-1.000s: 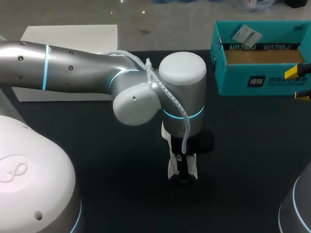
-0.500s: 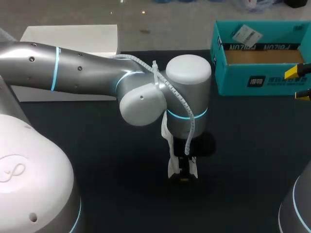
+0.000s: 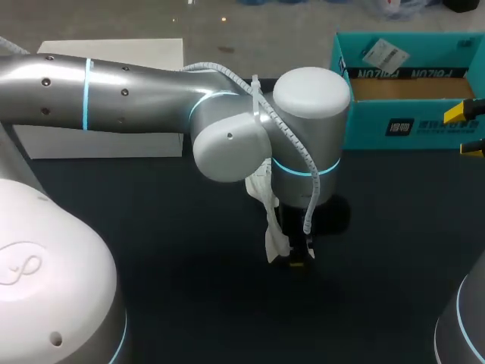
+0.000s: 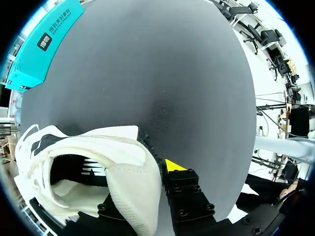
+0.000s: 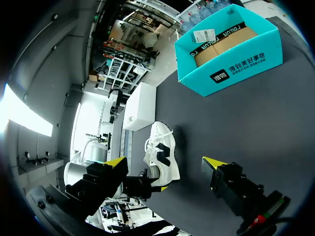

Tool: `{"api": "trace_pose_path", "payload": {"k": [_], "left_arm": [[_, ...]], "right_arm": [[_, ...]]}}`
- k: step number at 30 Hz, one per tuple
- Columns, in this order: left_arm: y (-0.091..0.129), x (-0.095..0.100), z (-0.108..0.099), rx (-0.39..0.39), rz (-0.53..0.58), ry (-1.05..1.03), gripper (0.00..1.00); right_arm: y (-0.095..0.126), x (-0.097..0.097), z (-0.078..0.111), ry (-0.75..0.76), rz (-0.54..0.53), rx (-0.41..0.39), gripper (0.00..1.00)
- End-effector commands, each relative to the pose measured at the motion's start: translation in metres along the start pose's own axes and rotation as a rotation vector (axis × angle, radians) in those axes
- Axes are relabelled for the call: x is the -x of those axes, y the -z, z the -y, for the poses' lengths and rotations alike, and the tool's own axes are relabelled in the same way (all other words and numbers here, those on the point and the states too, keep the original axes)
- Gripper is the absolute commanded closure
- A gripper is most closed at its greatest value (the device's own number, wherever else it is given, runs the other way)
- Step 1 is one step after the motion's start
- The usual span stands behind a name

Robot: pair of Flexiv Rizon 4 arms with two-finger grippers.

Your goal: Take the shoe out of the shoebox, open the shoe tongue, remove and reinsert the insole, then place the shoe into the shoebox

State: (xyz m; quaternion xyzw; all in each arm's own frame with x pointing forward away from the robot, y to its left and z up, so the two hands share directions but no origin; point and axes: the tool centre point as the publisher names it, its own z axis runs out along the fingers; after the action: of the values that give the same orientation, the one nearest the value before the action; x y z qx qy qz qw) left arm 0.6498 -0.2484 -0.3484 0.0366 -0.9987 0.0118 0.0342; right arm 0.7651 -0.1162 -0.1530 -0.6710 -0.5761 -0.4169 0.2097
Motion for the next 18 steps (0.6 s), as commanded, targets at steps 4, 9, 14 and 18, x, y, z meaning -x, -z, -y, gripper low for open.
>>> {"api": "trace_pose_path", "payload": {"k": [4, 9, 14, 18], "left_arm": [[0.071, -0.006, 0.000, -0.017, -0.011, 0.021, 1.00], [0.104, -0.017, 0.009, 0.010, -0.009, -0.026, 1.00], [0.130, -0.023, 0.014, 0.023, 0.006, -0.003, 1.00], [0.151, -0.026, 0.015, 0.020, 0.031, 0.034, 1.00]], "right_arm": [[-0.001, 0.000, 0.001, -0.001, 0.003, 0.000, 0.00], [-0.001, 0.000, 0.001, -0.001, 0.003, 0.000, 0.00], [-0.001, 0.000, 0.001, -0.001, 0.003, 0.000, 0.00], [-0.001, 0.000, 0.001, -0.001, 0.003, 0.000, 0.00]]}}
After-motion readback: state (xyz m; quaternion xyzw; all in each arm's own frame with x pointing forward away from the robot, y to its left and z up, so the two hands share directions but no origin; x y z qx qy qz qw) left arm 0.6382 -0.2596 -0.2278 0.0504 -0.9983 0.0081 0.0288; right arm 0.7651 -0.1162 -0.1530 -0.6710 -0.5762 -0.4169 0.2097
